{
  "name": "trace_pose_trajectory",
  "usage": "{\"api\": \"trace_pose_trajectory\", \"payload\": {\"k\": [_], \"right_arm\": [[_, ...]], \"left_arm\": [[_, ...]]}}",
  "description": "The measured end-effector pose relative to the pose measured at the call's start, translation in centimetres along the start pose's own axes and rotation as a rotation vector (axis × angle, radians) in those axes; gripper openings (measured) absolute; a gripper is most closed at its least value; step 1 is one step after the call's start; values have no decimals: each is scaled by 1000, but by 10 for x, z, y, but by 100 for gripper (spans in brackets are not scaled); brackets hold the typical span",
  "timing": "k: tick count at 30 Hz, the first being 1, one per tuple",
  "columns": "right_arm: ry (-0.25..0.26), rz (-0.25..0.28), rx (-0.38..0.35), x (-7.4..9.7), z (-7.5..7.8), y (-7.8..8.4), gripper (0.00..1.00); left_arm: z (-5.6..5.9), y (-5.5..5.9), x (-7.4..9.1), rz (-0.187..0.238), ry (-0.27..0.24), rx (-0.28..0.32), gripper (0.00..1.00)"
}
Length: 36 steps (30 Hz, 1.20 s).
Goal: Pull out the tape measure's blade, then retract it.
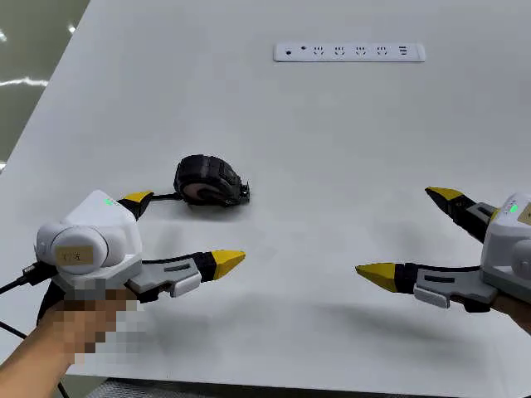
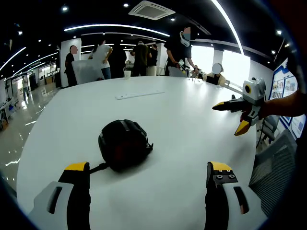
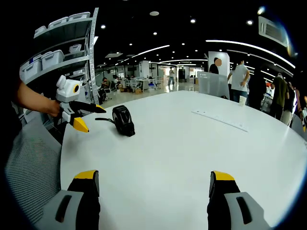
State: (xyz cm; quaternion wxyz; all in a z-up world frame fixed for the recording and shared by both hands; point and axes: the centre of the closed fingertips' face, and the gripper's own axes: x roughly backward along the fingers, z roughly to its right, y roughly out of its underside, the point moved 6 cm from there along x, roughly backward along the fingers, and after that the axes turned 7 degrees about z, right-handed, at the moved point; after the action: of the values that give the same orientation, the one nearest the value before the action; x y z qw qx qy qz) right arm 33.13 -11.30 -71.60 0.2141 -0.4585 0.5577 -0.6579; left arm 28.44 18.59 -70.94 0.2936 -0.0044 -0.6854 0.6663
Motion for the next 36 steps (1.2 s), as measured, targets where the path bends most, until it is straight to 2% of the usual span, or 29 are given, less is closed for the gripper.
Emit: {"api": "trace_pose_trajectory", "payload": {"k": [8, 36], "right_arm": [[24, -9, -40, 4, 0, 1, 99], [35, 16, -46, 7, -5, -3, 99]], "left_arm": [[2, -1, 2, 8, 3, -14, 99], [4, -2, 8, 30, 6, -4, 99]]}}
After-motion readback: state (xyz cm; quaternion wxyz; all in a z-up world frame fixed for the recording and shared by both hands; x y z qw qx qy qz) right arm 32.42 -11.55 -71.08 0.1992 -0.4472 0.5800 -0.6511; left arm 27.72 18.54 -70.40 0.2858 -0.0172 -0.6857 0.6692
